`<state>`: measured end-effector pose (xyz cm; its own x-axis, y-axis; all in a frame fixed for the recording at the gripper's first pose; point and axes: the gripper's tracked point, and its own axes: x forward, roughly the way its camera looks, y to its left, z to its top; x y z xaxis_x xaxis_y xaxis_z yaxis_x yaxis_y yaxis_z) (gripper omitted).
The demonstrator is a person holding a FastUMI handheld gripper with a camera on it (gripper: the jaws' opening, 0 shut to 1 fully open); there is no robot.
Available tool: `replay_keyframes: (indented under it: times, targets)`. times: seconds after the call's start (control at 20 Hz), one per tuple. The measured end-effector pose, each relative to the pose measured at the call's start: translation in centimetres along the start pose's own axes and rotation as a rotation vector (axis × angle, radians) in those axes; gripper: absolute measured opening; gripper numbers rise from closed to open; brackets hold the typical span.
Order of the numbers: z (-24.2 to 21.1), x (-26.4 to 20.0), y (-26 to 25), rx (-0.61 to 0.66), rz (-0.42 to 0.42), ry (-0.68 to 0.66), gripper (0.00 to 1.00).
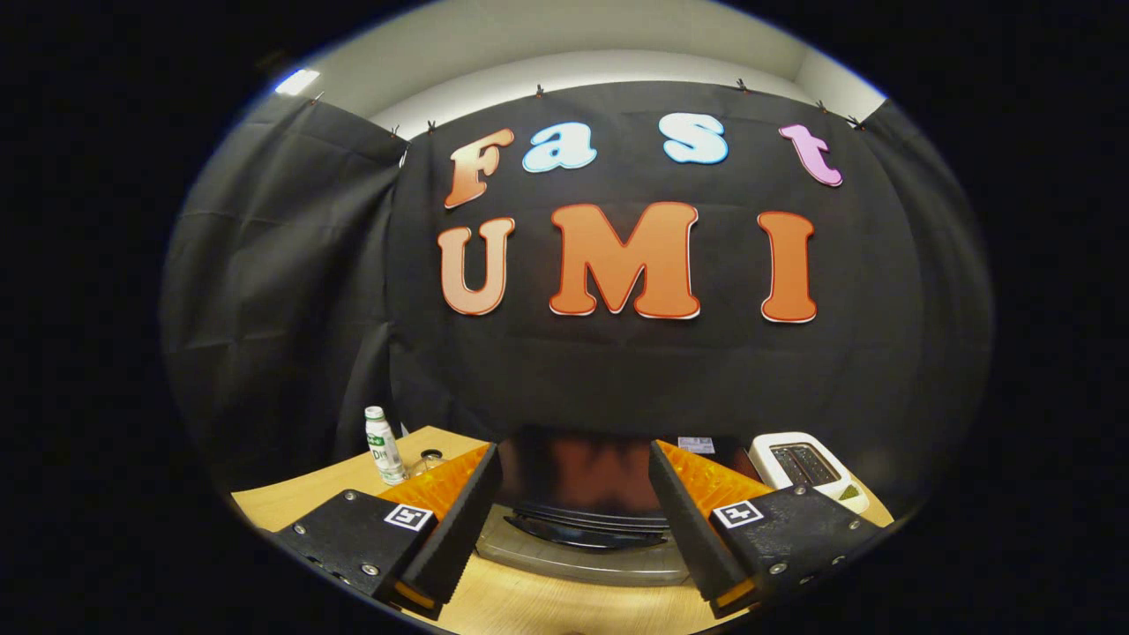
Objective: Open the toaster oven, put the food inside, and close the toaster oven door.
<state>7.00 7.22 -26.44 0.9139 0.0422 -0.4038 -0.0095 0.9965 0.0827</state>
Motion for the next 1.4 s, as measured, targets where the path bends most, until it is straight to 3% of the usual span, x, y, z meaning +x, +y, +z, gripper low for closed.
replay_keyframes:
  times: [0.5, 0.95, 1.4]
  targets:
    - [-5.7, 3.6, 1.4, -0.046, -0.027, 0.087, 1.0]
    - [-7.4, 4.2, 0.5, 0.025, -0.046, 0.075, 1.0]
    - [-8.1, 0.6, 1.0, 0.072, -0.021, 0.002, 0.83]
